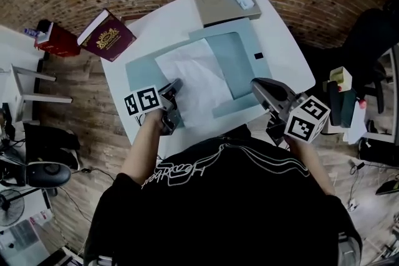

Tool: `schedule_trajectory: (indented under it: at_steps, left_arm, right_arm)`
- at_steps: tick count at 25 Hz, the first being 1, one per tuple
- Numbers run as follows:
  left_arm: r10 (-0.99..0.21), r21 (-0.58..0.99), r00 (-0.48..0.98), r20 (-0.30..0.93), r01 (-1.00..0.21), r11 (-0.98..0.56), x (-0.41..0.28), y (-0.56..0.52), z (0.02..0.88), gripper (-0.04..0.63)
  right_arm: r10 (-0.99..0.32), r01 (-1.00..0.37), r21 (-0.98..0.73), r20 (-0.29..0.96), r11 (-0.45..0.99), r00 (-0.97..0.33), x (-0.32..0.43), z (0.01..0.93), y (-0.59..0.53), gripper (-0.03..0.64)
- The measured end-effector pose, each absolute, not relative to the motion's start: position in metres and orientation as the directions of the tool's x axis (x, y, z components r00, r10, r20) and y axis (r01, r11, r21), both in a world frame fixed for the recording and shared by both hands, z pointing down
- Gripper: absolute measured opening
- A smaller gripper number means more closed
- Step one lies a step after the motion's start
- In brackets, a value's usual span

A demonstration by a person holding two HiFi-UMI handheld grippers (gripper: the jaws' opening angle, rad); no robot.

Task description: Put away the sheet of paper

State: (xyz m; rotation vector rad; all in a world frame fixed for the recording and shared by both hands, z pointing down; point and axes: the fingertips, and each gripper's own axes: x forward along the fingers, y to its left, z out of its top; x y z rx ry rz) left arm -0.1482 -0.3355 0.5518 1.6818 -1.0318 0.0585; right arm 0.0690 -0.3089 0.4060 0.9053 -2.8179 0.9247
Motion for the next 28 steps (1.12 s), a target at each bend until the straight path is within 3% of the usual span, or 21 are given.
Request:
schedule_trajectory:
  at_steps: [15,28]
  left_arm:
    - [-0.593,0.743,0.595,0.543,-0.669,0.01,-0.095,-0.359,0.563,0.037]
    - [-0.573,0.613,0.502,0.648,-0.79,0.001,-0.064,-0.372,0.583,0.037]
  right_arm:
    - [-0.451,-0.488,-0.498,0.202,0.717,-0.869,0.096,0.393,-0.343,0.002]
    - [-0.375,-0.42,-0.507,0.194,0.753,-0.907,0.12,0.4,-0.364,0.002]
